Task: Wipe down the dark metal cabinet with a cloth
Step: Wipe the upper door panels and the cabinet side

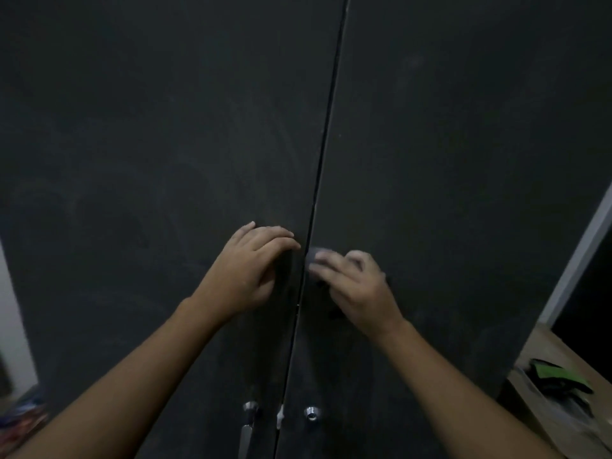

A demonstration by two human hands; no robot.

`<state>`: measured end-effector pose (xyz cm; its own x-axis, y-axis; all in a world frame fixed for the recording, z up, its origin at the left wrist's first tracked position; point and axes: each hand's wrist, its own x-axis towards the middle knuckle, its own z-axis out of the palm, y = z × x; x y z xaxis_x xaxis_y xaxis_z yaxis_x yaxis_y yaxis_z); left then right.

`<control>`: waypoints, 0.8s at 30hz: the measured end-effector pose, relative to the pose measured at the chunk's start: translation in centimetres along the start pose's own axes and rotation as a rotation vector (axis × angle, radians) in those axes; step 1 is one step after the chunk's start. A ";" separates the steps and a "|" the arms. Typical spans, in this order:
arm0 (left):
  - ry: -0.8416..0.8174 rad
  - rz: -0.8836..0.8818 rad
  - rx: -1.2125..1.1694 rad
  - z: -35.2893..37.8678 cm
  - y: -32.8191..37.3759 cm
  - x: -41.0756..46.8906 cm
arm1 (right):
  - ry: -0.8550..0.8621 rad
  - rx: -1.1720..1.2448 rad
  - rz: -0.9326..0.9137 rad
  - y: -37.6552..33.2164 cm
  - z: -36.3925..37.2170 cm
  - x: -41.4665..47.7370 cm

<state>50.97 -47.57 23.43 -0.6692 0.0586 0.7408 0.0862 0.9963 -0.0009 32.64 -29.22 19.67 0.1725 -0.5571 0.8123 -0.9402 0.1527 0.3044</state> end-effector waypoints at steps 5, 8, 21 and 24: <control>0.117 -0.236 -0.048 1.2 2.9 0.4 | 0.054 -0.041 0.087 -2.0 0.4 0.8; 0.011 -0.554 -0.220 3.0 5.3 0.1 | -0.220 0.041 0.037 -2.8 0.4 -1.9; 0.345 -0.766 -0.497 14.8 16.2 -4.2 | -0.364 1.018 0.679 -1.2 -4.2 -3.3; 0.380 -0.752 -0.519 17.8 17.9 -2.7 | -0.353 0.669 0.501 2.4 -6.9 -4.4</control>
<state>41.20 -28.80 9.46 -0.4090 -0.6929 0.5937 0.1094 0.6087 0.7858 31.66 -20.74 20.28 -0.2989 -0.7879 0.5384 -0.8741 -0.0003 -0.4857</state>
